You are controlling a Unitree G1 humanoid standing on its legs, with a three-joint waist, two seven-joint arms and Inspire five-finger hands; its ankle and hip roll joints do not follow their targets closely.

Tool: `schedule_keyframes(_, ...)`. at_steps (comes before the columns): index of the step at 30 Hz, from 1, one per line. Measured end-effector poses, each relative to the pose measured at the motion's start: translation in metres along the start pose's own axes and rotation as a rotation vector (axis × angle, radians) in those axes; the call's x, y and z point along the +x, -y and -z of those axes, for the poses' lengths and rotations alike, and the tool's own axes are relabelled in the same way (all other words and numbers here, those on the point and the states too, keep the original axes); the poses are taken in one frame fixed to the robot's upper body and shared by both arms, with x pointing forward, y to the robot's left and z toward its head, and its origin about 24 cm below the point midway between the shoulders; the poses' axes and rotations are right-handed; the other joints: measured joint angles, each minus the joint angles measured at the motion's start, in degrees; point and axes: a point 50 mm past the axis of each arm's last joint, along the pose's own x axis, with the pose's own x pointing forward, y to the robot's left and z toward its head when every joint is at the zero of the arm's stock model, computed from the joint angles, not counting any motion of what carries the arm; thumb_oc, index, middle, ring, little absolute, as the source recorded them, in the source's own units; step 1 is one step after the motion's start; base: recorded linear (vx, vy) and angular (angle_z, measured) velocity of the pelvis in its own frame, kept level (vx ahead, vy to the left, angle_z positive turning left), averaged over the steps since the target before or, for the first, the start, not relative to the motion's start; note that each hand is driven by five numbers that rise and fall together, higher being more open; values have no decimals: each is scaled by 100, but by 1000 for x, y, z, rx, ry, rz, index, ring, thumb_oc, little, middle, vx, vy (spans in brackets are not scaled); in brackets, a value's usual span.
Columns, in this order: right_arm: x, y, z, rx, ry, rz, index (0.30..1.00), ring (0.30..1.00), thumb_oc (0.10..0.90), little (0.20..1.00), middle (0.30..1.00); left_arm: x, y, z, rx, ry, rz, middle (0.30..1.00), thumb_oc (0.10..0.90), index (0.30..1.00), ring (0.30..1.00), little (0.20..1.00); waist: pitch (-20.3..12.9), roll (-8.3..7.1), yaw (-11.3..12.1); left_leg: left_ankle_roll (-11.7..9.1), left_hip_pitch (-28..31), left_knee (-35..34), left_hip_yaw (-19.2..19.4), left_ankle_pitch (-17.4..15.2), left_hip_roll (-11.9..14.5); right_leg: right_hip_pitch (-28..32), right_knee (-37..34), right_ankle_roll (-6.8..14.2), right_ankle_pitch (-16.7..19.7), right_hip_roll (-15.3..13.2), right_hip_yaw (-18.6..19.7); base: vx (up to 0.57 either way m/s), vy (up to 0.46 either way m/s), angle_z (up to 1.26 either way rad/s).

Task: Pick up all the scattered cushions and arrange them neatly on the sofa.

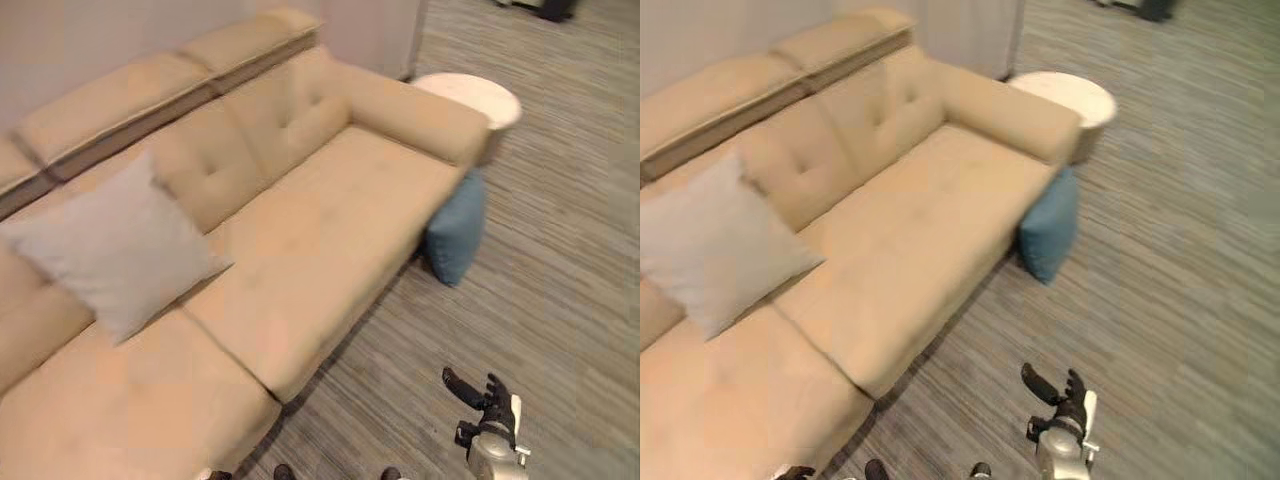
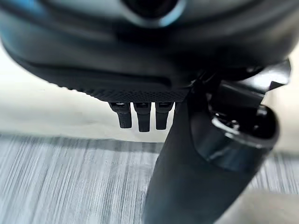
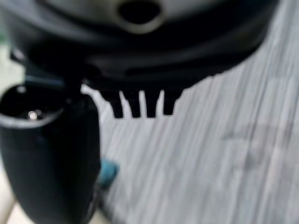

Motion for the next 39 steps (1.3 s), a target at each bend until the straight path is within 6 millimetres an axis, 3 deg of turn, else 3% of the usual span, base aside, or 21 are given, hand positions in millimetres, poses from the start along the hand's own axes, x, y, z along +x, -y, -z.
schedule_keyframes(3, -4, 10, 14, -34, -24, 32, 900, 900, 800, 900, 900, 0, -4, 1, 97, -2, -19, 900, 800, 900, 900, 900, 26, 143, -248, -209, 331, 87, 698, -65, 327, -121, 280, -96, -294, -23, -159, 245, -508, -127)
schedule_keyframes(4, -8, 17, 26, -46, -54, 45, 900, 900, 800, 900, 900, 1, -7, -3, 140, 20, -28, 900, 800, 900, 900, 900, 23, 191, -455, -190, 333, 178, 689, -82, 394, -183, 431, -68, -463, 35, -61, 310, -636, -51)
schedule_keyframes(7, -20, 33, 63, -72, -190, 85, 900, 900, 800, 900, 900, 1, -17, -23, 82, 110, -82, 900, 800, 900, 900, 900, 68, 315, -436, 29, 293, 956, 649, -176, 731, -157, 461, -267, -565, 243, 352, 295, -590, -67)
schedule_keyframes(8, -22, 35, 69, -87, -215, 86, 900, 900, 800, 900, 900, 1, -20, -28, 48, 132, -96, 900, 800, 900, 900, 900, 94, 324, -393, 134, 271, 1346, 472, -145, 872, -84, 362, -353, -549, 405, 549, 159, -340, -119)
schedule_keyframes(10, -26, 34, 75, -121, -229, 67, 900, 900, 800, 900, 900, 1, -29, -44, -36, 184, -135, 900, 800, 900, 900, 900, 191, 171, -284, 368, -283, 2952, -796, 85, 1198, 186, 255, -603, -532, 591, 1005, 147, -266, -128)
schedule_keyframes(11, -24, 32, 72, -127, -216, 58, 900, 900, 800, 900, 900, 0, -32, -53, -49, 220, -146, 900, 800, 900, 900, 900, 200, 162, -265, 175, -594, 3415, -1294, 91, 1103, 190, 223, -717, -572, 656, 1234, 242, -238, -118)
schedule_keyframes(12, -21, 27, 62, -119, -181, 51, 900, 900, 800, 900, 900, -4, -37, -74, -65, 301, -166, 900, 800, 900, 900, 900, 273, 82, -260, 81, -1131, 3889, -2112, -198, 566, 178, 135, -753, -529, 697, 1537, 139, -65, -129)
schedule_keyframes(13, -15, 21, 49, -108, -141, 40, 900, 900, 800, 900, 900, -8, -42, -97, -74, 389, -179, 900, 800, 900, 900, 900, 409, -19, -70, 98, -1478, 3722, -2344, -479, -22, 186, 12, -763, -441, 631, 1807, 362, -113, -161)
schedule_keyframes(15, -12, 4, 32, -100, -82, -10, 900, 900, 800, 900, 900, -14, -51, -122, -77, 492, -198, 900, 800, 900, 900, 900, 618, -57, -35, 103, -1948, 3229, -2261, -531, -355, 510, -280, -766, -387, 782, 1984, 494, -53, -106)
schedule_keyframes(17, -13, -3, 31, -110, -71, -30, 900, 900, 800, 900, 900, -18, -49, -142, -48, 551, -189, 900, 800, 900, 900, 900, 654, -39, 39, 76, -2164, 1936, -2252, -396, -709, 768, -523, -758, -568, 895, 2130, 469, 42, -50)
schedule_keyframes(19, -9, -9, 18, -133, -22, -46, 900, 900, 800, 900, 900, -19, -43, -146, -47, 572, -170, 900, 800, 900, 900, 900, 700, 76, 220, -91, -2324, 492, -2851, -60, -1002, 885, -553, -763, -571, 996, 2532, 467, 0, -107)
schedule_keyframes(22, -9, -13, 19, -151, -21, -62, 900, 900, 800, 900, 900, -11, -26, -127, -63, 466, -125, 900, 800, 900, 900, 900, 758, 279, 289, 16, -2289, -164, -2929, 181, -1121, 1431, -815, -595, -798, 1060, 2861, 478, 93, -83)
schedule_keyframes(24, -17, -16, 34, -179, -64, -86, 900, 900, 800, 900, 900, -5, -24, -102, -60, 376, -128, 900, 800, 900, 900, 900, 709, 179, 326, 730, -1958, -40, -2701, 691, -1264, 1898, -670, -327, -1184, 914, 2879, 452, 100, -32)
schedule_keyframes(25, -19, -18, 37, -186, -68, -94, 900, 900, 800, 900, 900, -3, -27, -95, -70, 341, -143, 900, 800, 900, 900, 900, 674, 121, 329, 776, -1834, 34, -2717, 766, -1395, 1905, -401, -264, -1216, 786, 2802, 461, 97, -8)
schedule_keyframes(27, -23, -24, 44, -186, -99, -108, 900, 900, 800, 900, 900, 1, -27, -73, -107, 246, -152, 900, 800, 900, 900, 900, 607, 52, 465, 956, -1464, 55, -2720, 1070, -1510, 1614, 917, 234, -1432, 571, 2687, 451, 144, -39)
schedule_keyframes(30, -25, -31, 42, -155, -108, -114, 900, 900, 800, 900, 900, 3, -21, -56, -133, 164, -145, 900, 800, 900, 900, 900, 517, -82, 577, 1115, -995, -8, -2737, 743, -1781, 878, 3093, 603, -1212, -24, 2123, 468, 209, -6)
schedule_keyframes(31, -22, -32, 36, -139, -96, -109, 900, 900, 800, 900, 900, 3, -19, -58, -144, 165, -141, 900, 800, 900, 900, 900, 547, -12, 607, 1451, -744, -13, -2872, 370, -1848, 496, 3933, 576, -1144, -309, 1787, 454, 139, 9)
schedule_keyframes(32, -21, -33, 33, -133, -88, -109, 900, 900, 800, 900, 900, 3, -16, -54, -138, 157, -136, 900, 800, 900, 900, 900, 574, 54, 594, 1344, -573, -35, -2997, 475, -1847, 354, 4285, 502, -1156, -451, 1556, 444, 49, 31)
schedule_keyframes(33, -19, -32, 30, -135, -75, -114, 900, 900, 800, 900, 900, 2, -14, -57, -146, 165, -133, 900, 800, 900, 900, 900, 618, 262, 531, 1455, -278, -58, -3262, 286, -1740, 53, 4544, 235, -1302, -298, 1488, 303, 0, 56)
schedule_keyframes(35, -18, -31, 26, -128, -56, -122, 900, 900, 800, 900, 900, 2, -16, -59, -156, 175, -146, 900, 800, 900, 900, 900, 670, 470, 380, 1207, 182, -176, -3620, 262, -1550, -529, 4215, 134, -1512, -44, 1503, 393, -126, 87)
schedule_keyframes(39, -17, -29, 20, -113, -20, -121, 900, 900, 800, 900, 900, 2, -22, -63, -150, 188, -171, 900, 800, 900, 900, 900, 698, 406, -3, 829, 595, -237, -4144, -27, -1528, -1565, 2166, 219, -1236, 165, 2087, 453, -224, 101)
